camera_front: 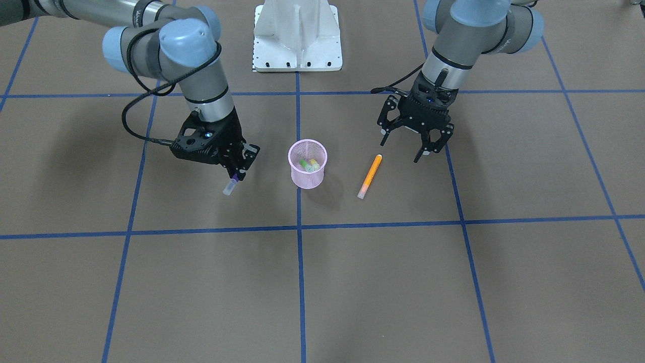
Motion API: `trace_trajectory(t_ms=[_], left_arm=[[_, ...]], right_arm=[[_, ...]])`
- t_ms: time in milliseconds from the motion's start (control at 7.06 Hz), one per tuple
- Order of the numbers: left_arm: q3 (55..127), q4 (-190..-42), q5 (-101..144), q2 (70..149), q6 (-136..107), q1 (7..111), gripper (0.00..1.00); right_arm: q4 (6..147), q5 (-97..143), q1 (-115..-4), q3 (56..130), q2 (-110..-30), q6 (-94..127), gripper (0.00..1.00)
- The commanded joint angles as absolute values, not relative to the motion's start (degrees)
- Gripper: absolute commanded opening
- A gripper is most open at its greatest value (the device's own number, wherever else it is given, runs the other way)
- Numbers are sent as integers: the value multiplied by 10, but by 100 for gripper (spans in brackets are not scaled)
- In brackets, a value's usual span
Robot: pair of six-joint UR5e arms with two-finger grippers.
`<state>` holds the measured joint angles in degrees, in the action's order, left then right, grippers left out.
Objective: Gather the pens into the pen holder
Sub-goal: 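Lift the purple marker with the right gripper and release it into the cup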
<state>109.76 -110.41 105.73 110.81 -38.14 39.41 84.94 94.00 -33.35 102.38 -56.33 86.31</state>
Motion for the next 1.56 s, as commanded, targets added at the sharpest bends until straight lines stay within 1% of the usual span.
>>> trace_trajectory(t_ms=[0,425,566,708,849,991,1132,1274,1416], left_arm=[[1099,-1105,1057,1108,-381,395,83],[1100,-1105,1056,1107,-381,397,84],[1100,-1104,1056,1107,-381,397,84],[1100,-1104,1056,1107,-381,397,84],[1099,-1104,1056,1105,-381,397,84],[1099,-1104,1056,1105,-381,397,84],[1093,-1104,1056,1105,-381,397,84],[1086,-1102,1056,1108,-381,397,84],[1083,-1044,1058,1118,-376,395,84]], right_arm=[[867,767,-285,1076,-546,916,0],[863,538,-180,1052,-527,968,0],[849,534,-165,1043,-518,968,0],[823,533,-161,1004,-510,965,0],[802,536,-161,998,-519,951,0],[801,540,-160,1001,-525,927,97],[800,543,-159,1011,-522,925,100],[800,588,-168,1035,-523,919,100],[803,670,-200,1067,-539,898,100]])
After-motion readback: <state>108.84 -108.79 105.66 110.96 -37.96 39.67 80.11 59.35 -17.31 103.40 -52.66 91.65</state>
